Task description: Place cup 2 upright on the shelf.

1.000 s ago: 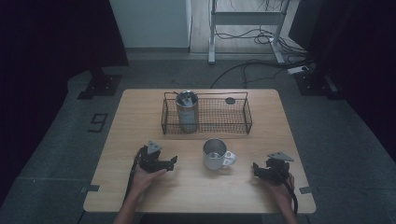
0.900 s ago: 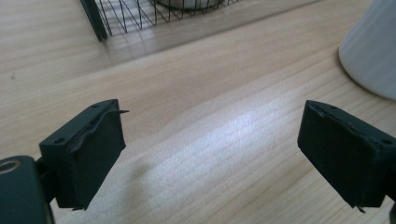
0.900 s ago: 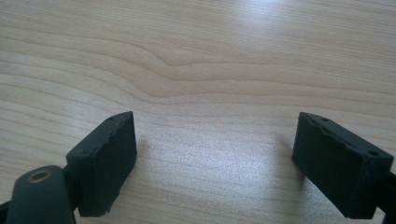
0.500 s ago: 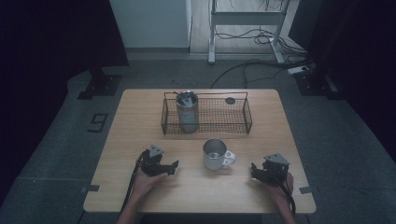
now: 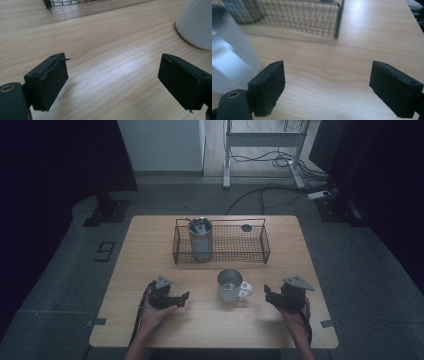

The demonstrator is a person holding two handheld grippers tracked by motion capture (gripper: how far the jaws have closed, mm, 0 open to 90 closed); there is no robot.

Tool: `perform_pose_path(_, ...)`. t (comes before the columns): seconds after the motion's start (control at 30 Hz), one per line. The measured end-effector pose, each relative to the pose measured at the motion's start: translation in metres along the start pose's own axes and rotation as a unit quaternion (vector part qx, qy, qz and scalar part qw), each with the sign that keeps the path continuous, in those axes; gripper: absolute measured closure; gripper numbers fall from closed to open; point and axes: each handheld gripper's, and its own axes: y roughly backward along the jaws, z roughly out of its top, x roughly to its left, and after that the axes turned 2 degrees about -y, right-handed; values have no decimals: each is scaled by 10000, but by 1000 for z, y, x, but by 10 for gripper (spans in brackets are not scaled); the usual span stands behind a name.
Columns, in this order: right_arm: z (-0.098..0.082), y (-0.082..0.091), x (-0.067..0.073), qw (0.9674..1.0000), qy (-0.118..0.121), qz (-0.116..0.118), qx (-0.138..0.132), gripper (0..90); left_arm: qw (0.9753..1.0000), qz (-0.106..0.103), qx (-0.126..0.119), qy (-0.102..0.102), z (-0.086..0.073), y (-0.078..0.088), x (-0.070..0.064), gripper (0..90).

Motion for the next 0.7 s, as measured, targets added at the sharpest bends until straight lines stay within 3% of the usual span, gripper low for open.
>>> perform_pose_path(0.17, 17, 8, 15, 9993, 5, 323, -175, 127, 10000, -7, -49, -1, 1, 2, 0, 90)
perform_pose_path(0.33, 25, 6, 24, 9980, -46, 586, -211, 126, 9999, -61, -114, 76, 2, 4, 1, 95)
perform_pose_path(0.7, 41, 1, 50, 9942, 116, 1039, -253, 124, 9998, -72, -138, 122, 2, 5, 1, 111)
